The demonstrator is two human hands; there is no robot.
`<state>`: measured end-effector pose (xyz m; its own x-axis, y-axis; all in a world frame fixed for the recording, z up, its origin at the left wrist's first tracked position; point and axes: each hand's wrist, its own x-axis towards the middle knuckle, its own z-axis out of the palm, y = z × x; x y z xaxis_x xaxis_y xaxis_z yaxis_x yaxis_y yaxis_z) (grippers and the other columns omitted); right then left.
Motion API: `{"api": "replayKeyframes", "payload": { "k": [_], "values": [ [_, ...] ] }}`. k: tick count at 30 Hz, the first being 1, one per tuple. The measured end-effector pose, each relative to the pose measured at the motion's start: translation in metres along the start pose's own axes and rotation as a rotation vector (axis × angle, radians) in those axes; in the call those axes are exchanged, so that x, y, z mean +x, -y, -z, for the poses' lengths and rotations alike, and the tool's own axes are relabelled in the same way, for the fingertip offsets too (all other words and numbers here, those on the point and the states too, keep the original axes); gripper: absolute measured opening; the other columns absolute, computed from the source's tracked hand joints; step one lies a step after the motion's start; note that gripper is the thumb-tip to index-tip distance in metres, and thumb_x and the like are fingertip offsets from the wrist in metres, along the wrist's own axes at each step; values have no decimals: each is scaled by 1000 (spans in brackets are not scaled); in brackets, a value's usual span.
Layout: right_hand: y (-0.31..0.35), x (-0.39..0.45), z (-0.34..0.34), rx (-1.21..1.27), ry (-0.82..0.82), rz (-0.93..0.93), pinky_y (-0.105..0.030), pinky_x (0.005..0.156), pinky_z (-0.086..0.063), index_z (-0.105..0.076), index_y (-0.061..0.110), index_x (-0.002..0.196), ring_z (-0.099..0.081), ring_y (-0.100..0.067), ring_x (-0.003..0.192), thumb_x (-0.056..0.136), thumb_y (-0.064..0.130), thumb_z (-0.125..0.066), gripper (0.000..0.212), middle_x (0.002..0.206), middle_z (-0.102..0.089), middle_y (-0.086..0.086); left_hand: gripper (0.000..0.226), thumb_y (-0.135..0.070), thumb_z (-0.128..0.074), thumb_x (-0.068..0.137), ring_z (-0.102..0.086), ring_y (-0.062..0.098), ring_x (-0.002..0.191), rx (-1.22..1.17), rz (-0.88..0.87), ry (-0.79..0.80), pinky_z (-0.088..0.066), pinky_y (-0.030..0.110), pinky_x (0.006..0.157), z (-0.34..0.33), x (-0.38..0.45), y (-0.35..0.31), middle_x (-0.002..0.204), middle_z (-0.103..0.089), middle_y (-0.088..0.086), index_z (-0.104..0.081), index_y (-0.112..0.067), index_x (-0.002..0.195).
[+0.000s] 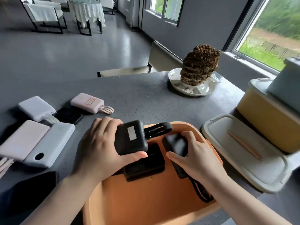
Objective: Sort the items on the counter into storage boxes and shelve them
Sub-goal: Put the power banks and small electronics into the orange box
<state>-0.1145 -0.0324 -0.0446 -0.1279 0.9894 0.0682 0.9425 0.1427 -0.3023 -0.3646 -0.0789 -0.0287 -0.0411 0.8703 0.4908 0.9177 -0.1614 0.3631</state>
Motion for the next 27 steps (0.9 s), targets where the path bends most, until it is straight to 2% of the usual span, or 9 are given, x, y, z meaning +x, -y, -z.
{"api": "replayKeyframes", "payload": {
  "k": [5,8,12,15,19,21,23,25,27],
  "values": [
    [-1,4,-16,-116,173,21,-34,59,-47,-32,22,121,-58,-21,69,79,67,-53,65,72,-54,8,87,-92,-40,61,-47,23,94,22,39,-10,-42,37,77,1,-3,2,94,-54,0,-54,-15,98],
    [-1,5,-25,-221,253,79,-33,53,-41,-29,13,130,-57,-22,67,86,60,-51,68,71,-54,4,88,-93,-40,60,-46,24,94,27,31,0,-41,37,76,-1,-3,2,93,-54,1,-54,-15,97],
    [0,3,-34,-283,459,30,-31,67,-40,-11,14,146,-61,-29,98,92,62,-41,77,112,-60,-10,88,-92,-42,60,-47,26,92,17,13,14,-38,37,77,0,-3,2,92,-54,2,-56,-13,96],
    [-1,3,-36,-302,582,1,-31,71,-38,3,14,150,-59,-30,106,96,59,-33,78,140,-40,-22,89,-92,-41,60,-48,27,91,21,-1,16,-40,39,77,0,-3,2,92,-55,3,-56,-13,96],
    [-1,0,-30,-284,670,-24,-31,77,-39,19,21,150,-52,-29,121,93,64,-35,90,153,-28,-19,87,-91,-42,59,-47,26,90,24,-11,19,-40,40,77,-1,-2,1,92,-55,1,-56,-14,96],
    [1,-2,-23,-274,651,-25,-31,82,-40,15,22,152,-50,-28,124,93,62,-37,88,152,-32,-17,86,-91,-43,59,-47,26,90,34,-27,32,-41,42,77,-3,-2,1,92,-54,1,-56,-15,96],
    [-1,-3,-12,-184,529,-1,-33,94,-42,-7,22,153,-48,-26,126,95,55,-42,75,144,-42,-10,85,-92,-43,59,-47,26,90,44,-55,56,-43,43,77,-3,-1,2,91,-53,-1,-55,-16,96],
    [-8,-4,8,48,303,52,-32,100,-42,-35,32,141,-49,-12,122,94,42,-48,49,133,-49,8,87,-93,-41,60,-49,24,91,35,-83,97,-45,42,76,-3,-1,3,93,-54,-3,-56,-16,99],
    [-18,-6,33,319,44,96,-19,88,-47,-55,43,118,-55,6,106,90,34,-53,30,114,-58,25,89,-93,-41,60,-52,23,90,26,-139,133,-47,39,74,-3,4,0,94,-56,-5,-58,-17,101]
  ]
}}
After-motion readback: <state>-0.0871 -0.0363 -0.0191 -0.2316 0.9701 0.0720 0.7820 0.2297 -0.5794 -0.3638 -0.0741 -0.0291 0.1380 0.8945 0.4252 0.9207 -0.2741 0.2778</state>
